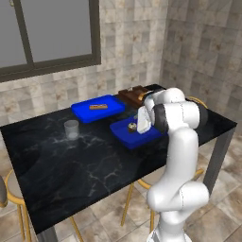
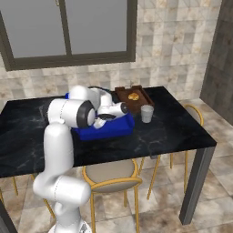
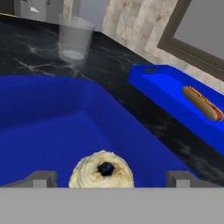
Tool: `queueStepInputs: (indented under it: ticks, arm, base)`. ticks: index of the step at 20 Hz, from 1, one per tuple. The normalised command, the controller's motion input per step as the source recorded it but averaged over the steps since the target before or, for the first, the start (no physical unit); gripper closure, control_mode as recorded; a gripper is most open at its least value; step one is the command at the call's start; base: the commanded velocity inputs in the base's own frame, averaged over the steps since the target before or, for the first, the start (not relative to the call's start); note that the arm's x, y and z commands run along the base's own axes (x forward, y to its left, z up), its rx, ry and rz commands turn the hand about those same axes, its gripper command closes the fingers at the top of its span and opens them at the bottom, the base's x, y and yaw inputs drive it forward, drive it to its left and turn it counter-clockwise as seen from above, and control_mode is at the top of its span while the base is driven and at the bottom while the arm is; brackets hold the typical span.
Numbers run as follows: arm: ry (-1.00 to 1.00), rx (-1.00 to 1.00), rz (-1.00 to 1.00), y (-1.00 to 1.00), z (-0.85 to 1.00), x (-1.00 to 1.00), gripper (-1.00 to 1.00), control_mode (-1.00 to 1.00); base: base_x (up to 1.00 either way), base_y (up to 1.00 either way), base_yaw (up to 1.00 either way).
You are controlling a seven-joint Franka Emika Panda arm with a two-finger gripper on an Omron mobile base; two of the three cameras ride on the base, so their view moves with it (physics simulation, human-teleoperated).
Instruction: Take the cupcake and cake from the fridge and place them on the empty tray on the dining counter.
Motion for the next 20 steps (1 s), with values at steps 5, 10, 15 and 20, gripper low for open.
queueStepInputs:
  ticks: [5,10,15,20]
  arm:
    - [0.0,-0.12,0.07,0.0,1.0,-0.46,-1.0,-1.0]
    - [-0.01,-0.17,0.02,0.0,1.0,-0.94,-1.0,-1.0]
    - [0.0,-0.13,-0.02,-0.05,1.0,-1.0,-1.0,-1.0]
    - [0.0,-0.02,-0.25,0.0,1.0,-1.0,-1.0,-1.0]
  base:
    - [0.0,0.0,0.0]
    - [0.0,0.0,0.0]
    - [0.0,0.0,0.0]
    - [0.0,0.0,0.0]
